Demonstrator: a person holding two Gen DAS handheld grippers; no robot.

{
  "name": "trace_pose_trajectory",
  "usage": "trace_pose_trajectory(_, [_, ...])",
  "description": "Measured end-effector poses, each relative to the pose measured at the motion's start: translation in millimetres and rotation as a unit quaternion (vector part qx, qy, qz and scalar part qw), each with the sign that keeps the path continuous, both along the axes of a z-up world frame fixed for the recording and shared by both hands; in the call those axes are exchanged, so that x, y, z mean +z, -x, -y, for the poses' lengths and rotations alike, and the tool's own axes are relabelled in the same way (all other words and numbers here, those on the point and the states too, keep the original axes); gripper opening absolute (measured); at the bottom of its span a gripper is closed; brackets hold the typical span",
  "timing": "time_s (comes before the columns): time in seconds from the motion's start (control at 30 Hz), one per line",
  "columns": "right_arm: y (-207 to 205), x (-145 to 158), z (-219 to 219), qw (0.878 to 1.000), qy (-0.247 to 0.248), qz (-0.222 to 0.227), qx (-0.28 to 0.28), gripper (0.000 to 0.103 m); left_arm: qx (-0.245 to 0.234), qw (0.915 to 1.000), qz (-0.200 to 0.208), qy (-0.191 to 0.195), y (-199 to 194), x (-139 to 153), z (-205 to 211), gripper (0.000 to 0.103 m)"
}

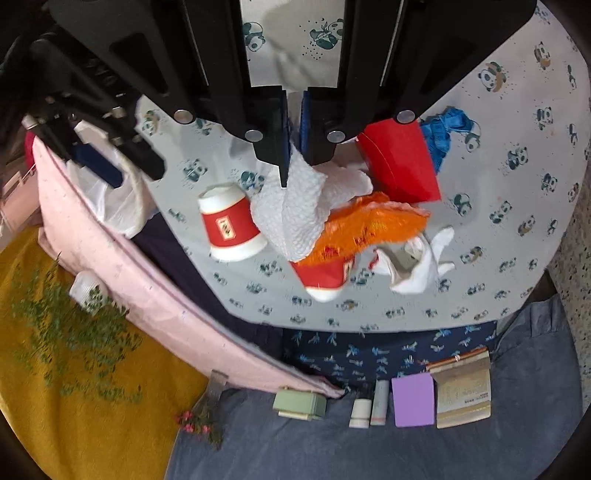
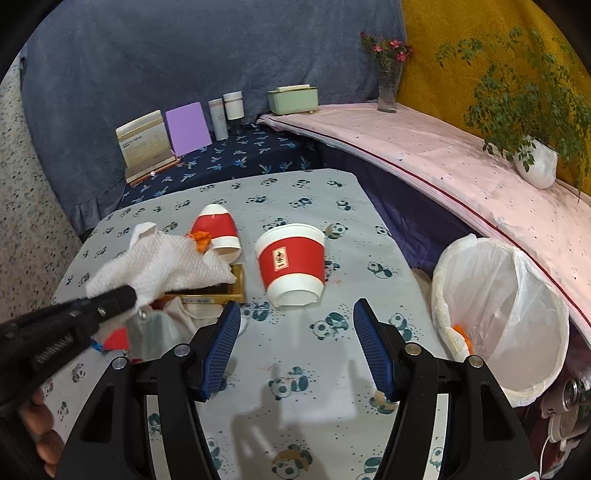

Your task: Collect trash

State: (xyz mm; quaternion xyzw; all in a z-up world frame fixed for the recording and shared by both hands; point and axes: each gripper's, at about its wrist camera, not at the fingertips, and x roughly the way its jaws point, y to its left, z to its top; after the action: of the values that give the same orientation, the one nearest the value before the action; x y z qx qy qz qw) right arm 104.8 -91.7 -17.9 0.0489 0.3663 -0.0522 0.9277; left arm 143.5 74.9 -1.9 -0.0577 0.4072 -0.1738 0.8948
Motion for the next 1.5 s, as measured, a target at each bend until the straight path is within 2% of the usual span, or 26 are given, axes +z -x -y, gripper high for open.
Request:
trace_pose_trajectory(0.17, [0.6, 1.5, -19.3, 1.000, -0.002, -0.001, 0.018, 0.061, 0.010, 0.9995, 0.024, 0.021, 9.2, 27.4, -21.0, 0.004])
trace_pose_trajectory(0.37, [5.4, 3.7, -40.9, 0.999, -0.014, -0.001, 0.044, 0.061, 0.022, 0.9987, 0.032, 0.034, 17.5, 38.0, -43.9, 0.004])
trace_pose_trajectory(0.53, [12.4, 0.3, -64.3, 0.997, -0.025, -0.003, 0.078, 0.061, 0.028, 0.9988, 0.012, 0.040, 21.3, 29.0, -56.3, 0.004])
trace_pose_trajectory(0.67, [15.6, -10.8, -79.1, 0.995, -0.023, -0.017, 0.095, 0.061, 0.029, 0.9991, -0.007, 0.029, 27.1, 14.9, -61.7, 0.005])
trace_pose_trajectory(0.97, [16.0, -39.0, -96.0, 0.991, -0.039, -0.053, 0.113, 0.061, 0.065, 0.9972, -0.037, 0.002, 36.0, -17.7, -88.1, 0.005])
trace_pose_trajectory(1.4, [7.4, -89.5, -90.7, 0.989, -0.024, -0.112, 0.097, 0.062, 0.062, 0.9974, -0.037, -0.001, 33.2, -20.6, -86.0, 0.005])
trace_pose_trajectory(1.47, [8.9, -93.1, -91.7, 0.989, -0.013, -0.108, 0.097, 0.062, 0.061, 0.9974, -0.038, 0.000, 32.7, -21.3, -84.4, 0.005])
trace_pose_trajectory(1.5, [9.5, -93.3, -93.2, 0.989, -0.006, -0.107, 0.099, 0.059, 0.060, 0.9975, -0.038, 0.000, 32.3, -21.5, -83.5, 0.005])
